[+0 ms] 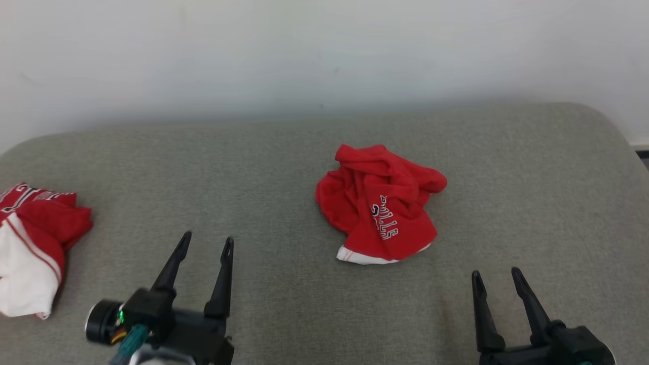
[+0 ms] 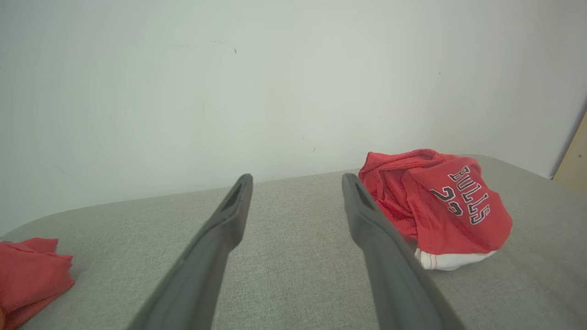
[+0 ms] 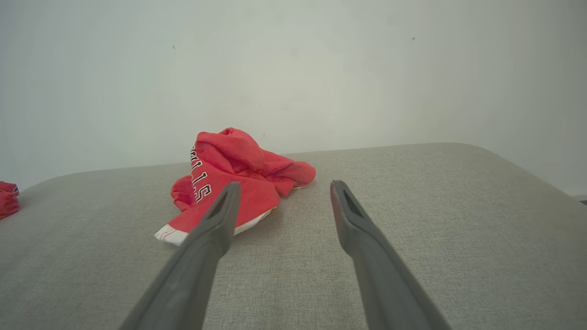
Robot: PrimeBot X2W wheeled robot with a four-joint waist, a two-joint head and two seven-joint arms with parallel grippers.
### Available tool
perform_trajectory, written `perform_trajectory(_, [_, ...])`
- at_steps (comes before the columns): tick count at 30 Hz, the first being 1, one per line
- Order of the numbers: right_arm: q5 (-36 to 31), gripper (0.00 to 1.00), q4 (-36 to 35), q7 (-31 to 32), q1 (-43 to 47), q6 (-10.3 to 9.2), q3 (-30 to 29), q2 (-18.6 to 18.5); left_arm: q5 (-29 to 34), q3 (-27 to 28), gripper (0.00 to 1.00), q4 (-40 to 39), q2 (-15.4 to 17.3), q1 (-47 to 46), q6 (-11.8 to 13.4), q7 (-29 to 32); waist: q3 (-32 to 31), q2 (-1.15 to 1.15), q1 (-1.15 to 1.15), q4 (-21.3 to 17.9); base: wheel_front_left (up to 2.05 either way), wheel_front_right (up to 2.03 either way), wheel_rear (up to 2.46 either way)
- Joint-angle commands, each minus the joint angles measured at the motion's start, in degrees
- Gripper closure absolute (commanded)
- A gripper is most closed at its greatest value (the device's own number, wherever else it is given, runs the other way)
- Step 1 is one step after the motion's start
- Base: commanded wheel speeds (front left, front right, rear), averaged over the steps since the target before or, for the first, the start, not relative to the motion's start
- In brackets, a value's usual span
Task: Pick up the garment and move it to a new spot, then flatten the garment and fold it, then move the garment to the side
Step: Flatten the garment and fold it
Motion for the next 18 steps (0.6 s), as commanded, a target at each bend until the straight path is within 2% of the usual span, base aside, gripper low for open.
perform_trajectory(1, [0.2,0.0,-0.1,0.0,-0.7,-0.13,0.3,0.2,-0.7,-0.2,0.0,0.3,0.2,-1.2,0.1,-0.2,2.4,0.0,0.0,-2.3,0.0,0.0,0.0])
perform_trajectory(10, [2.9,0.0,-0.6,0.0,-6.0,-0.13,0.4,0.2,-3.5,-9.9,0.0,9.8,2.4,-14.7,0.1,-0.2,11.9,0.0,0.0,-11.1,0.0,0.0,0.0])
perform_trajectory(18, [4.9,0.0,-0.2,0.0,-7.3,-0.13,0.0,0.2,-5.6,-17.9,0.0,15.7,4.3,-16.7,0.1,-0.2,14.5,0.0,0.0,-14.7,0.0,0.0,0.0])
